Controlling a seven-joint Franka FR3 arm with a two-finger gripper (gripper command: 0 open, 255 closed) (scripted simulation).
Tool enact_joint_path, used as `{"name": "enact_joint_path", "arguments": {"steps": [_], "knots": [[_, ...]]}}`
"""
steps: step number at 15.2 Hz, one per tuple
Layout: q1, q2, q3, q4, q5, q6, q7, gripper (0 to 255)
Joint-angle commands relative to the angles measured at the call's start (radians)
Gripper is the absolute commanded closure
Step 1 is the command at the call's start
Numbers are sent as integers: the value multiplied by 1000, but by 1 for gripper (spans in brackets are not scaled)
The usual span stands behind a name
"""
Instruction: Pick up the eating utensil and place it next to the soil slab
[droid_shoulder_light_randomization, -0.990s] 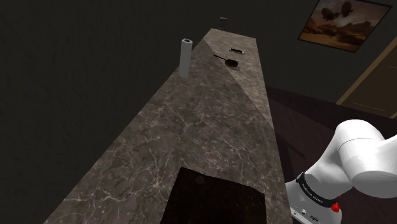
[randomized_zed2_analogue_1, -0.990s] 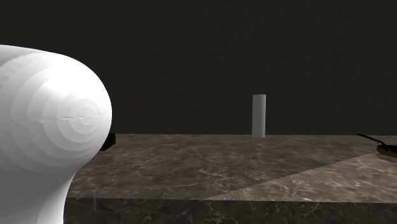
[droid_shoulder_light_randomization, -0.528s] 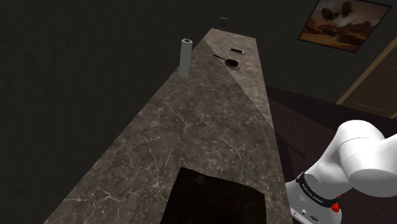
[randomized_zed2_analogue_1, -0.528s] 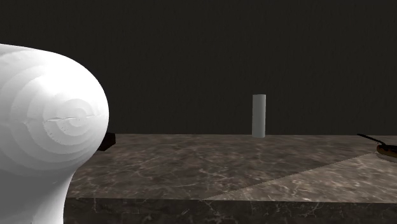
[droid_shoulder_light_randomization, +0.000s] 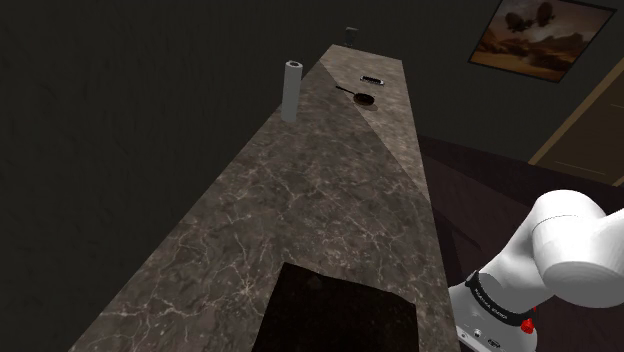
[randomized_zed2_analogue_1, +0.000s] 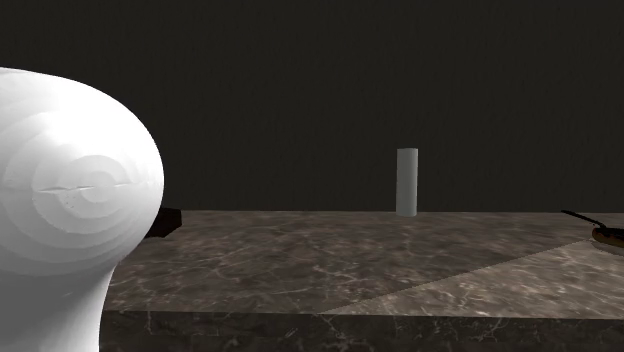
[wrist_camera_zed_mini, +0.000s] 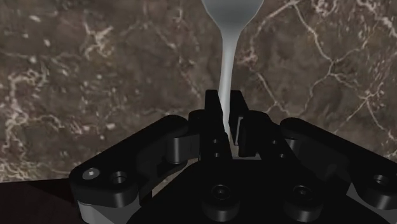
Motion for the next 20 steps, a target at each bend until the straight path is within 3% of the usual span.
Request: {"name": "enact_joint_path", "arguments": {"steps": [1,4,12,13,18,20], "knots": [[-31,2,41,-4,10,23,-4,255],[-79,2,104,-18,32,63,-15,255],[-78,1,103,-18,32,63,-15,255],[-78,1,103,-18,32,63,-15,0],[-78,1,103,-18,32,63,-15,0],[22,3,-12,-14,-3,8,6,0]]}}
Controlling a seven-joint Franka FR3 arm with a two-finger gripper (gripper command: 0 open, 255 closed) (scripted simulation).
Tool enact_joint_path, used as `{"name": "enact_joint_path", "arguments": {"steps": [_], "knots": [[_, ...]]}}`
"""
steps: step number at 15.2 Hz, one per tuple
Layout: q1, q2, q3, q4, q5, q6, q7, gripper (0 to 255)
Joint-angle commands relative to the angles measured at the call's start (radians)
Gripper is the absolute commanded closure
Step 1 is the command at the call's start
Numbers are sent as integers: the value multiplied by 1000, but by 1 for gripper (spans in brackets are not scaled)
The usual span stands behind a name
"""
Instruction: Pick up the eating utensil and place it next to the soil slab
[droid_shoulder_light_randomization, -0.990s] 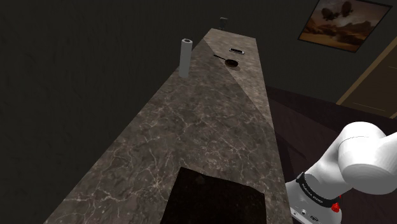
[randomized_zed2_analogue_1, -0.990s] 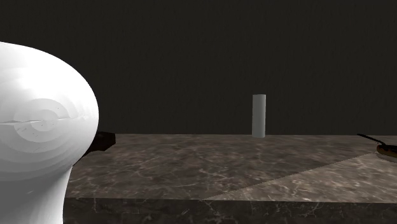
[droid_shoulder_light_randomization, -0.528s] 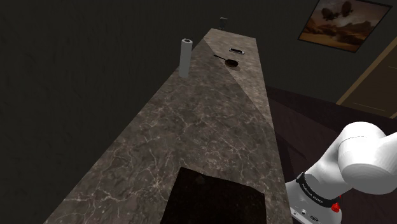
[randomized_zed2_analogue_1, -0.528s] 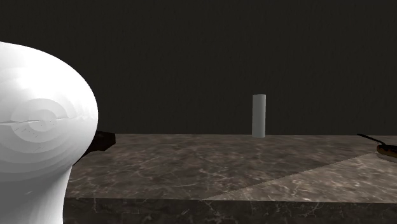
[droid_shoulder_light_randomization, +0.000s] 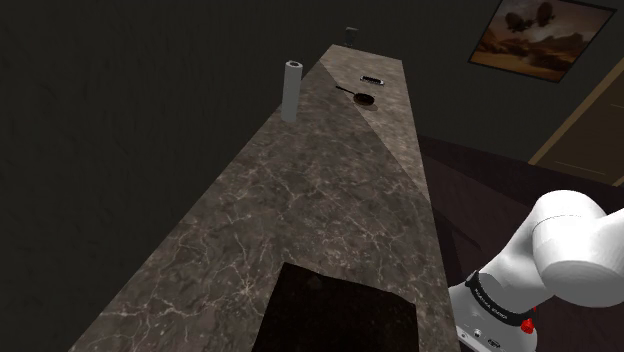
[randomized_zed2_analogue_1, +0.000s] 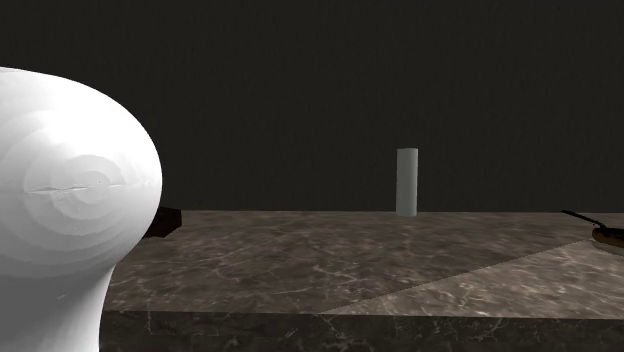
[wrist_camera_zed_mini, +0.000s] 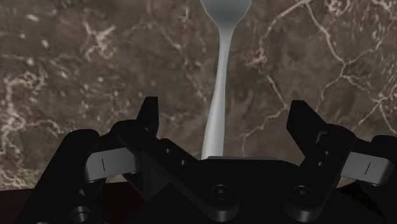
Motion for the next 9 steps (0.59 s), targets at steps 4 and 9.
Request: {"name": "enact_joint_path", "arguments": {"steps": [4,9], "knots": [[116,-11,-141,12,-30,-78,15,0],[115,-12,-141,12,-29,-79,14,0]]}}
